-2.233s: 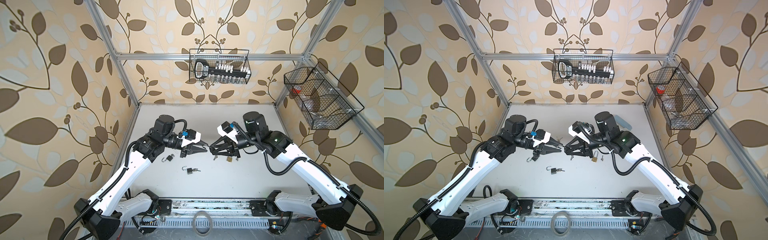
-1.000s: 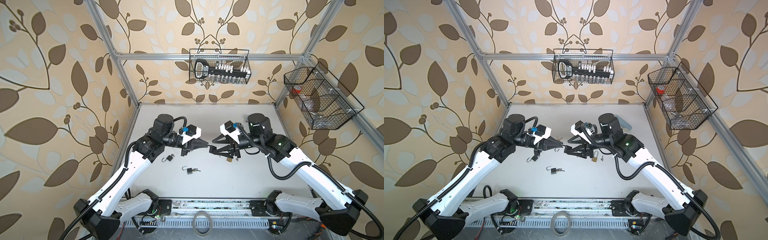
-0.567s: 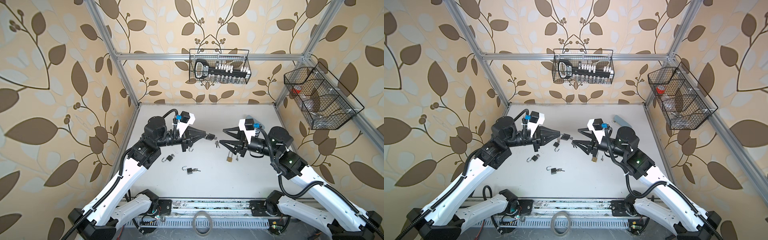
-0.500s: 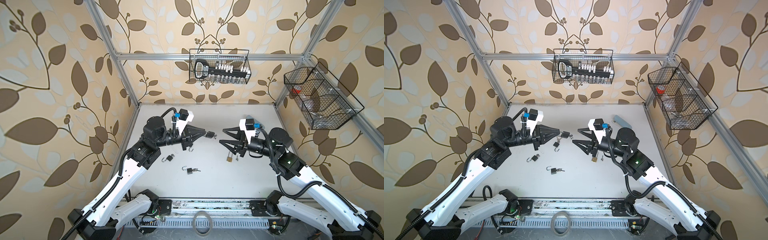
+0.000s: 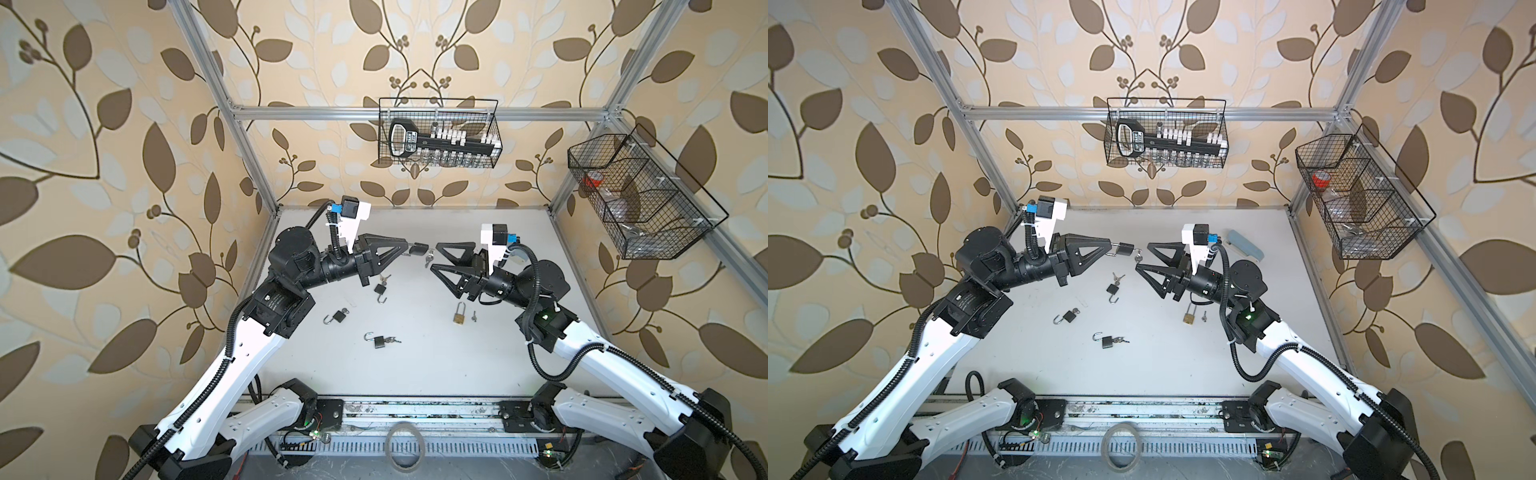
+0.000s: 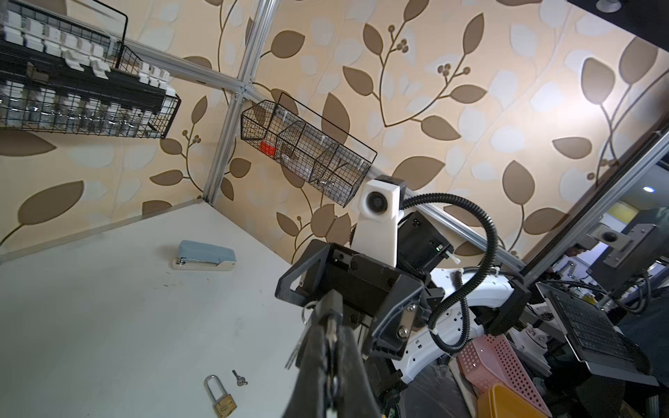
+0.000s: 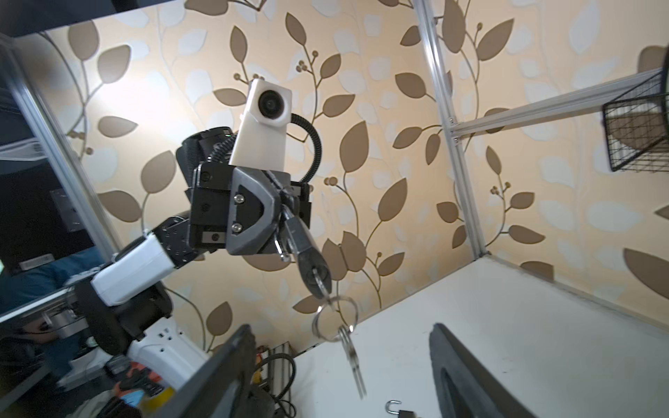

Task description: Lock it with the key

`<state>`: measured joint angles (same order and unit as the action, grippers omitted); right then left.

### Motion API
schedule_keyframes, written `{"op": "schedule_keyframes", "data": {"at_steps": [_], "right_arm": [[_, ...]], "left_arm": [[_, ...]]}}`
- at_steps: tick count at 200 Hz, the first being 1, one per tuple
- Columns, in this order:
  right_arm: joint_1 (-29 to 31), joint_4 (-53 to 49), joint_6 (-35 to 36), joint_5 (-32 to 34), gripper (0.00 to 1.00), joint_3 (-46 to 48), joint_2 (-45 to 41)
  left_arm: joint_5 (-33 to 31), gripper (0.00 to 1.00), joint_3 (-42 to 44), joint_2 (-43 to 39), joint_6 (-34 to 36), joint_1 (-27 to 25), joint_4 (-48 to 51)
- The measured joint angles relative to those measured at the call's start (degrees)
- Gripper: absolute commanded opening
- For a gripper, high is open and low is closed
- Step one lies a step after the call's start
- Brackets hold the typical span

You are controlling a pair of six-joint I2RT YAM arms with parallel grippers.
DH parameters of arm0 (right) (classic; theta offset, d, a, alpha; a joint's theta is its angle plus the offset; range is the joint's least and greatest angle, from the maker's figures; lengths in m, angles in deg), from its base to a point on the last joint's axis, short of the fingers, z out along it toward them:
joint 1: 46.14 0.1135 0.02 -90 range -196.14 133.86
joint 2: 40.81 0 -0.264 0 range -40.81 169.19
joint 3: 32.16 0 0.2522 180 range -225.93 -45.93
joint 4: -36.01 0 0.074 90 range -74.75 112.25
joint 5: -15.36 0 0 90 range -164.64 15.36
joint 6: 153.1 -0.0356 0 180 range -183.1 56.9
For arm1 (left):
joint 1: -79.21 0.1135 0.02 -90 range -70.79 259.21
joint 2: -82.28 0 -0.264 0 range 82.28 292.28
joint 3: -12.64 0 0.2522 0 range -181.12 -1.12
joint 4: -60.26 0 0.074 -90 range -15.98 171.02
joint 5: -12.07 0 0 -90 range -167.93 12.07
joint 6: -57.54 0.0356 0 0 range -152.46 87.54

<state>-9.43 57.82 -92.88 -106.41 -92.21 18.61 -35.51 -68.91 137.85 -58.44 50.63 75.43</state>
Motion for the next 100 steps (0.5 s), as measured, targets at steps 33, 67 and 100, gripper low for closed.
{"op": "schedule_keyframes", "data": {"at_steps": [33,67,100], "right_arm": [[4.2,0.9,2.3,-3.2,0.78,-2.8,0.7],[5.7,-0.9,4.5,-0.3,0.69,-4.5,0.3],[5.8,-0.3,4.0,0.2,0.55,-4.5,0.3]], "left_arm": [[2.3,0.00,0.0,0.0,-1.7,0.0,-1.1],[3.9,0.00,0.0,0.0,-2.9,0.0,-2.9],[4.7,0.00,0.0,0.0,-3.5,0.0,-3.5]]}}
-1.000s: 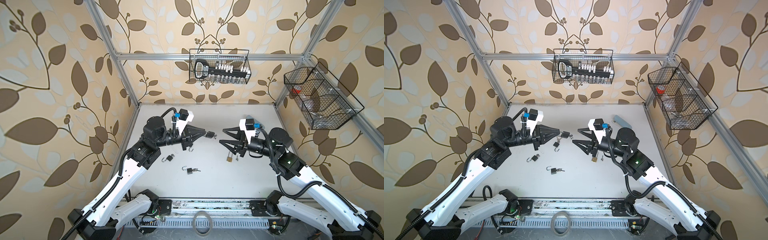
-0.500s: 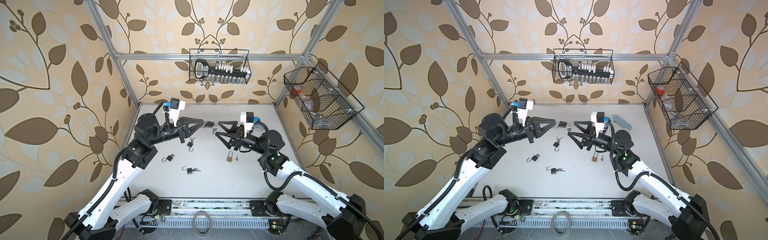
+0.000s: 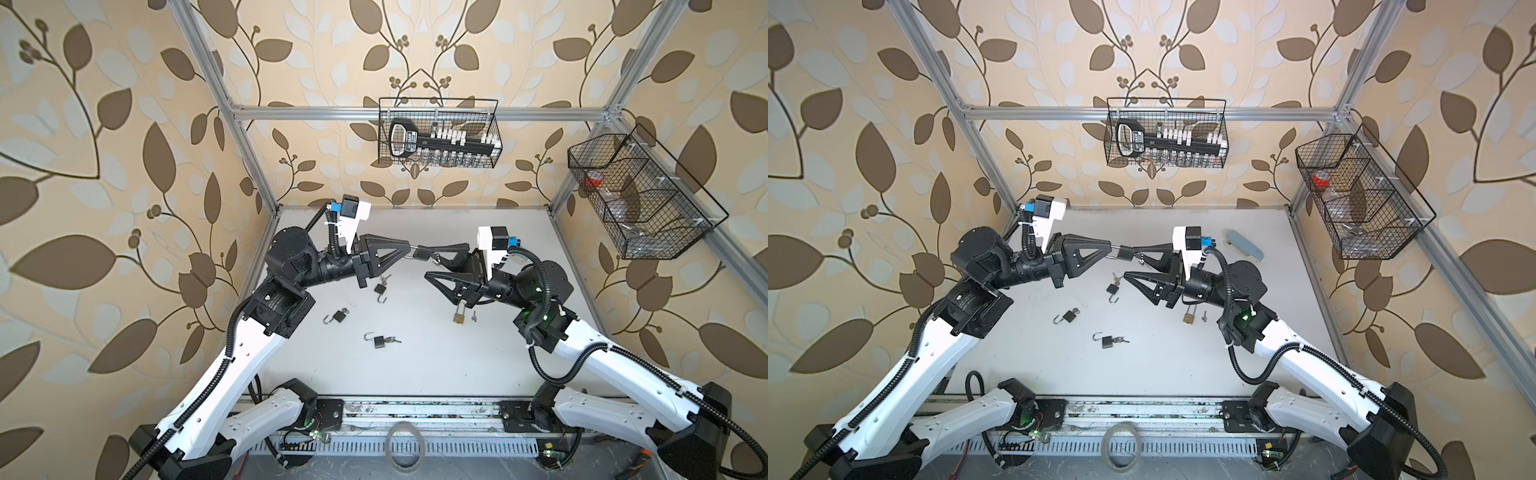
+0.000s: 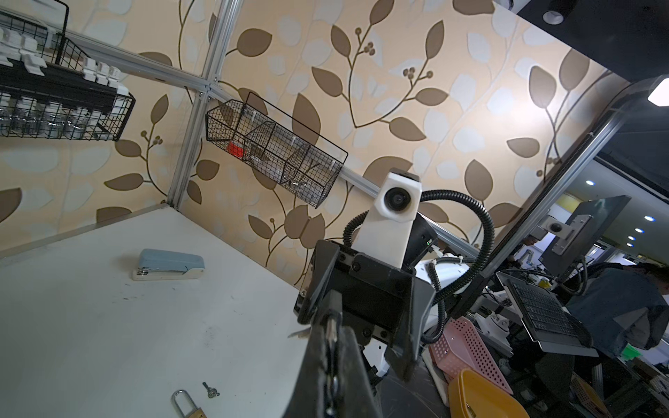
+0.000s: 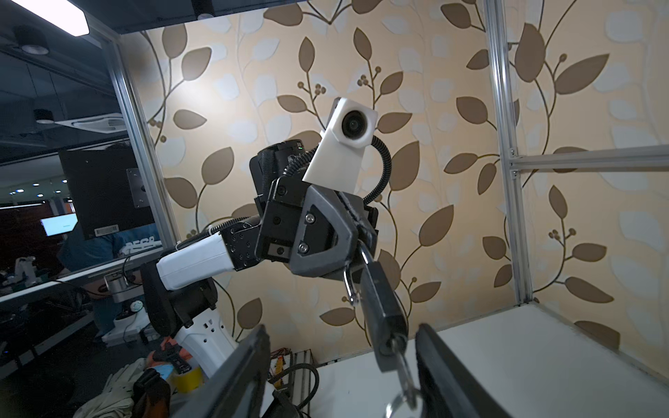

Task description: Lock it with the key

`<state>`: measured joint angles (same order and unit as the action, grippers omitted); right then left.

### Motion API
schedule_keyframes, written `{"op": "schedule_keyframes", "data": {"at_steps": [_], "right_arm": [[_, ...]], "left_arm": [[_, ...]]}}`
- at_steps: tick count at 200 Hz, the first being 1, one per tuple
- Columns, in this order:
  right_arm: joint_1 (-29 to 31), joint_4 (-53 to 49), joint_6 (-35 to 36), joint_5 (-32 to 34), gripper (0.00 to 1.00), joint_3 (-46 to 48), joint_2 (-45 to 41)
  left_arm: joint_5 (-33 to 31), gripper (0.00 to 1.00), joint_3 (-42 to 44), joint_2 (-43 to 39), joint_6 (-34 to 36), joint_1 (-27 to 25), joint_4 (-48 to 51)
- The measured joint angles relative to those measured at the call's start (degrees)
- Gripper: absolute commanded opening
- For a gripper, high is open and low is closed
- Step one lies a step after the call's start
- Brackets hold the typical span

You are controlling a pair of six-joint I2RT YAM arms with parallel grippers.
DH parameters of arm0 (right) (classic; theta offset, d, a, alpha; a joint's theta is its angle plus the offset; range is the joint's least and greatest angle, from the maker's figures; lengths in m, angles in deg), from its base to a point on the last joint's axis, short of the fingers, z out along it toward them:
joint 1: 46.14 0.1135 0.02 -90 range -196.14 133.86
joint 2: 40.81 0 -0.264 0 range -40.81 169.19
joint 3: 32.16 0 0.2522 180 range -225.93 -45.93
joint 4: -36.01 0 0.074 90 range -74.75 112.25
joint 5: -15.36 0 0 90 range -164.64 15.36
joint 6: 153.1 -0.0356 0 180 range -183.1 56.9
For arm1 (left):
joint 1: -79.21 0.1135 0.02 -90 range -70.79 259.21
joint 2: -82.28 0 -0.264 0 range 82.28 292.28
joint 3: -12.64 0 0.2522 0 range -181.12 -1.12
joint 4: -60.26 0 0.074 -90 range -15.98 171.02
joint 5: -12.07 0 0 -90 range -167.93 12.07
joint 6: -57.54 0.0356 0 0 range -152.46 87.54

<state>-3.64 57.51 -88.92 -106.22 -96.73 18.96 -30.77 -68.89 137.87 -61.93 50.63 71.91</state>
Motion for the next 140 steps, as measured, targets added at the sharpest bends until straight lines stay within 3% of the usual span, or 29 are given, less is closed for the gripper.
{"op": "schedule_keyframes", "data": {"at_steps": [33,53,89,106,120,140], "right_arm": [[0.3,0.9,-0.9,-0.1,0.42,0.0,0.0],[0.4,0.7,-1.4,0.3,0.28,0.0,0.0],[0.5,-0.2,-2.7,1.2,0.17,0.0,0.0],[0.5,-0.4,-3.0,1.4,0.17,0.0,0.1],[0.5,-0.4,-3.4,1.4,0.34,-0.2,0.3],[0.7,-0.3,-3.6,1.3,0.40,-0.5,0.4]], "left_arm": [[0.9,0.00,0.0,0.0,-0.9,0.0,-0.8],[1.7,0.00,0.0,0.0,-1.1,0.0,-1.1],[2.3,0.00,0.0,0.0,-1.2,0.0,-1.2],[2.3,0.00,0.0,0.0,-1.2,0.0,-1.2],[2.3,0.00,0.0,0.0,-1.2,0.0,-1.2],[2.3,0.00,0.0,0.0,-1.2,0.0,-1.2]]}}
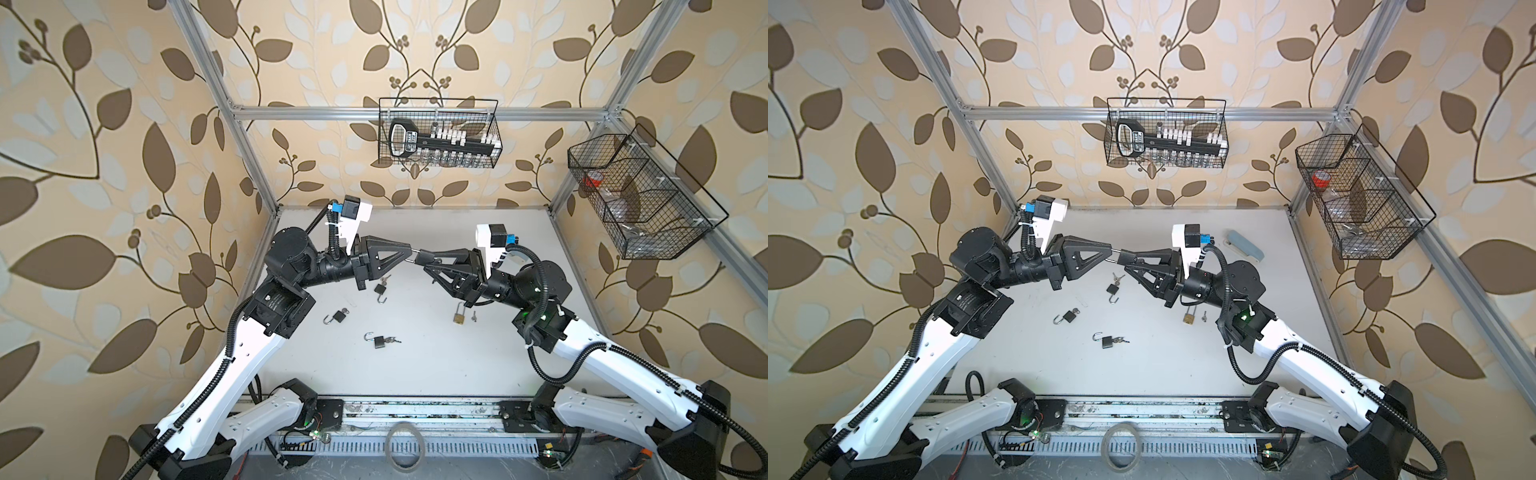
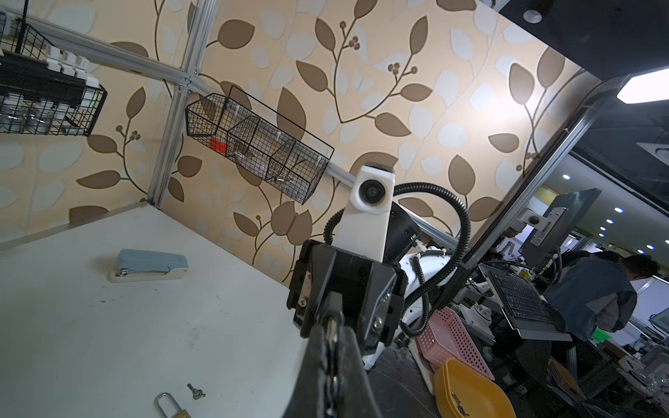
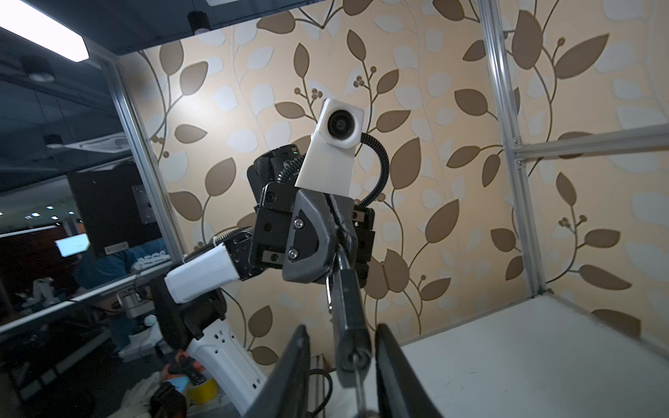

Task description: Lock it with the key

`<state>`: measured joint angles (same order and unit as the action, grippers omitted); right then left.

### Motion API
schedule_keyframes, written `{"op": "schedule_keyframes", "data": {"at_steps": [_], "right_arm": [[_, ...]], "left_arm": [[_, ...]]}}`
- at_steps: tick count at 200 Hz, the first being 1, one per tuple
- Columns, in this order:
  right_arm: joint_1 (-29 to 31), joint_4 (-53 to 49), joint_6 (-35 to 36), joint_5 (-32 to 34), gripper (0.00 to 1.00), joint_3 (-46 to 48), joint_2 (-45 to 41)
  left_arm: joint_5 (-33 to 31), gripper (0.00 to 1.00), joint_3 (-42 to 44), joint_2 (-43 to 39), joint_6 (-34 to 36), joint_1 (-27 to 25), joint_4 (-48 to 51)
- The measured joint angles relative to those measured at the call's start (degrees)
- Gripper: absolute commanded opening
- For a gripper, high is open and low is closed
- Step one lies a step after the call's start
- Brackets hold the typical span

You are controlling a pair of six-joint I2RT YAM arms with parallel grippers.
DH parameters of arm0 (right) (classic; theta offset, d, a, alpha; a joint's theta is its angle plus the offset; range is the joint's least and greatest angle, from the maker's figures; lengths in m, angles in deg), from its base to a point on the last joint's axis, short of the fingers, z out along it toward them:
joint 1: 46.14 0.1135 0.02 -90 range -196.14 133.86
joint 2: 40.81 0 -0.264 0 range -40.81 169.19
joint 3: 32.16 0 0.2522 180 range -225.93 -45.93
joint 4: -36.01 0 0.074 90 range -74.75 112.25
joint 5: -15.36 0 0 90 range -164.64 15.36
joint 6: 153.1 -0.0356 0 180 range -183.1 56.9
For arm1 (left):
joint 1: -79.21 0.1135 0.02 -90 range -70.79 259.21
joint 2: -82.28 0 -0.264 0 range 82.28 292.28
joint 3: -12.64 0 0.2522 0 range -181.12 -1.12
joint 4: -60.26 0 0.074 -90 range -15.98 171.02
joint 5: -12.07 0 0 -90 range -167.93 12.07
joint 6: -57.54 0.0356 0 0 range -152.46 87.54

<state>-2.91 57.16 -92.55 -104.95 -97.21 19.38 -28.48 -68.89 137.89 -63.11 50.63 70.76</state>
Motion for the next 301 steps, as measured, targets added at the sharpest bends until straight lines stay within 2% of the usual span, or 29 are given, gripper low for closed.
{"op": "schedule_keyframes", "data": {"at_steps": [46,128,148,162,251,301], "right_arm": [[0.2,0.5,-0.3,-0.1,0.35,-0.2,0.0],[0.2,0.6,-1.4,0.1,0.16,-0.2,0.0],[0.2,0.6,-1.9,0.0,0.09,-0.2,0.0],[0.2,0.6,-2.3,0.0,0.00,-0.2,0.0],[0.2,2.8,-8.3,-3.6,0.00,-0.2,1.2],[1.0,1.4,-8.8,-4.2,0.00,-2.6,2.6]], "left_arm": [[0.0,0.00,0.0,0.0,0.0,0.0,0.0],[0.6,0.00,0.0,0.0,0.0,0.0,0.0],[0.9,0.00,0.0,0.0,0.1,0.0,0.0],[1.0,0.00,0.0,0.0,0.3,0.0,0.0],[1.2,0.00,1.8,-1.8,2.4,0.0,-1.5],[1.7,0.00,2.4,-1.9,2.4,-0.3,-3.6]]}}
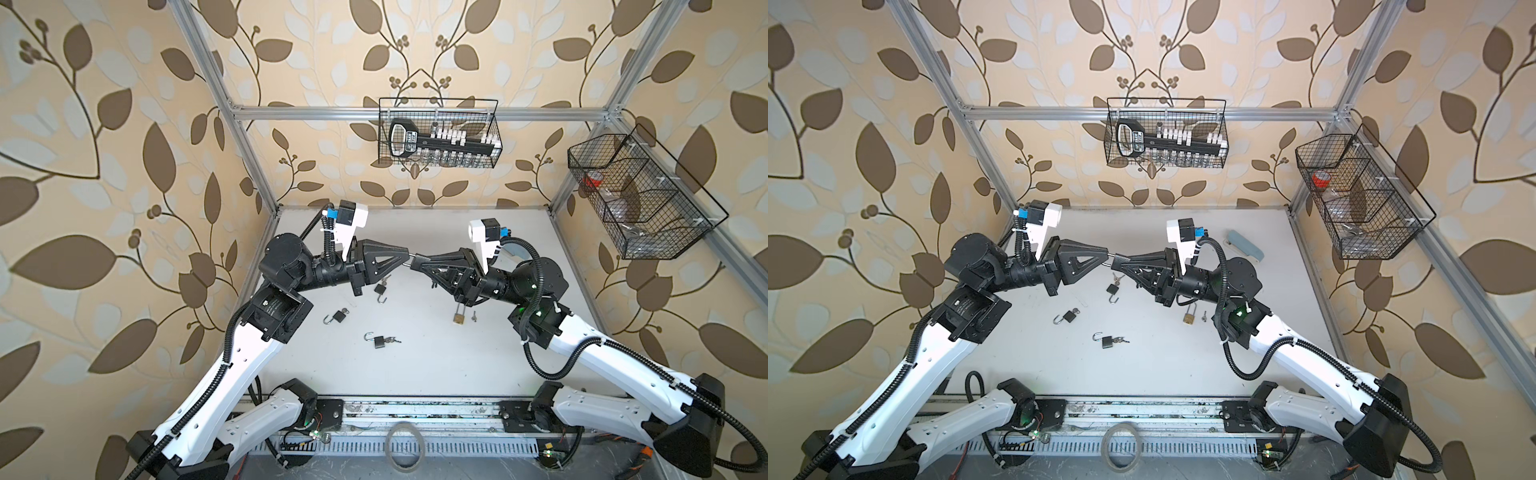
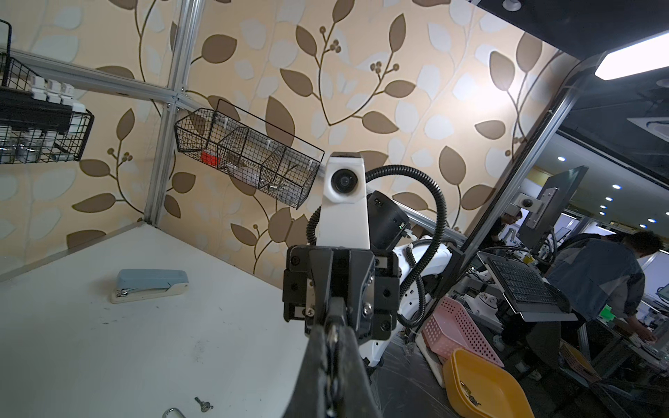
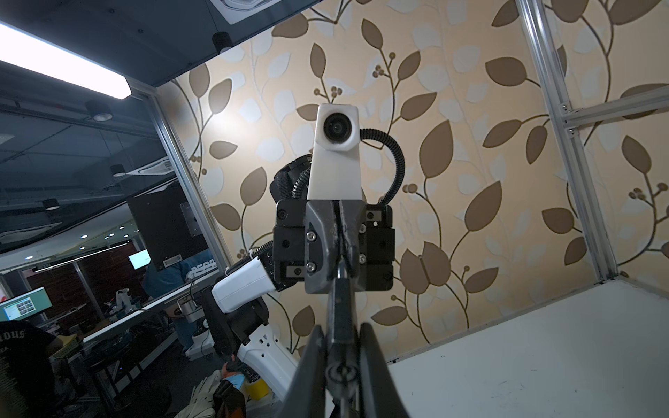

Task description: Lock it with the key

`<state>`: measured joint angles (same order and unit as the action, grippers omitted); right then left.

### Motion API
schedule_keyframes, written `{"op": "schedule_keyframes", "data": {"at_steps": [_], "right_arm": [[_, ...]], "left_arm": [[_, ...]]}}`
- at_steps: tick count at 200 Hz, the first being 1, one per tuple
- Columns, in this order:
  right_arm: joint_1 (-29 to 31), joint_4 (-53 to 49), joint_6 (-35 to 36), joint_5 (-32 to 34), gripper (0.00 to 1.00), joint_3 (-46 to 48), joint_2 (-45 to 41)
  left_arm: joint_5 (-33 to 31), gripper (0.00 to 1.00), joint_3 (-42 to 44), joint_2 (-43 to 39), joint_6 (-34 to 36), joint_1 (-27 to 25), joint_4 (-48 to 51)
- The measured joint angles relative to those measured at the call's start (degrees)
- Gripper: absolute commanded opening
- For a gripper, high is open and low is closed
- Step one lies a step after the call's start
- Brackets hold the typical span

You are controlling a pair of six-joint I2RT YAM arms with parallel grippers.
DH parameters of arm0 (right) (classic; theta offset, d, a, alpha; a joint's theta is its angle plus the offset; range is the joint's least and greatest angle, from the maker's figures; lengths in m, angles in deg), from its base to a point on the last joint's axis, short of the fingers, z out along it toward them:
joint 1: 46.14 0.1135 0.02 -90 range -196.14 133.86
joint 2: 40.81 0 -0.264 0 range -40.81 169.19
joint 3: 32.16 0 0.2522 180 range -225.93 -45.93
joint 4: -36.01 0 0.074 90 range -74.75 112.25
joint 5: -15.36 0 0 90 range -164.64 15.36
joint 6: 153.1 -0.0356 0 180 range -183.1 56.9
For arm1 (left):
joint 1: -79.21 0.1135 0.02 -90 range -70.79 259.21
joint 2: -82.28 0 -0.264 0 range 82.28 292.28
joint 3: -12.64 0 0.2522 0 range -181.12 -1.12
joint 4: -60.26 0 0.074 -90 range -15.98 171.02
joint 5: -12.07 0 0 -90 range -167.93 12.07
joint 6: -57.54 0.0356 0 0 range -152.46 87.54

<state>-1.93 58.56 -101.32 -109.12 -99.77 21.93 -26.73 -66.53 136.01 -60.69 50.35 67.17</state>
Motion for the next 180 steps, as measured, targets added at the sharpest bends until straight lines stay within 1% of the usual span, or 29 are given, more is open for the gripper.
{"op": "schedule_keyframes", "data": {"at_steps": [44,75,93,113,128,144,145,155,160,164,170,175,180], "right_arm": [[1.3,-0.2,1.9,1.2,0.00,-1.1,-0.2],[1.6,-0.3,3.2,2.5,0.00,-1.1,-0.9],[2.0,-0.6,4.2,2.7,0.00,-2.0,-0.6],[2.3,-0.5,5.7,3.0,0.00,-4.6,-0.1],[2.8,-0.2,7.1,3.2,0.00,-5.7,-0.7],[3.1,-1.7,9.0,3.6,0.00,-5.4,-2.3],[3.1,-1.8,9.1,3.6,0.01,-5.3,-2.4],[3.3,-3.5,10.3,3.9,0.37,-4.5,-3.5],[3.5,-4.2,11.2,4.2,0.50,-3.8,-4.2],[3.6,-4.6,11.5,4.5,0.59,-3.5,-4.5],[4.0,-5.3,12.4,4.8,0.69,-2.8,-4.9],[4.2,-6.1,13.1,4.9,0.80,-2.3,-5.1],[4.3,-6.8,13.8,5.0,0.85,-1.7,-5.5]], "left_arm": [[-0.8,0.00,0.0,0.0,0.7,-1.7,-2.5],[-2.7,0.00,0.2,0.1,1.7,-3.3,-3.5],[-4.7,0.00,0.1,0.6,2.8,-5.4,-4.5],[-8.5,0.00,-1.1,1.3,4.5,-8.5,-7.1],[-10.3,0.00,-1.6,1.5,5.5,-10.7,-9.8],[-12.4,0.00,-0.6,0.7,6.9,-12.5,-10.2],[-12.6,0.00,-0.5,0.6,7.0,-12.5,-10.1],[-13.4,0.00,0.1,-0.1,7.9,-13.0,-8.7],[-13.4,0.00,0.2,-0.4,8.3,-13.1,-7.4],[-13.2,0.00,0.2,-0.6,8.7,-13.3,-5.9],[-12.7,0.00,0.4,-0.7,9.1,-13.6,-3.8],[-12.4,0.00,0.6,-0.6,9.4,-13.8,-2.2],[-12.2,0.00,0.8,-0.5,9.8,-14.1,-0.5]]}}
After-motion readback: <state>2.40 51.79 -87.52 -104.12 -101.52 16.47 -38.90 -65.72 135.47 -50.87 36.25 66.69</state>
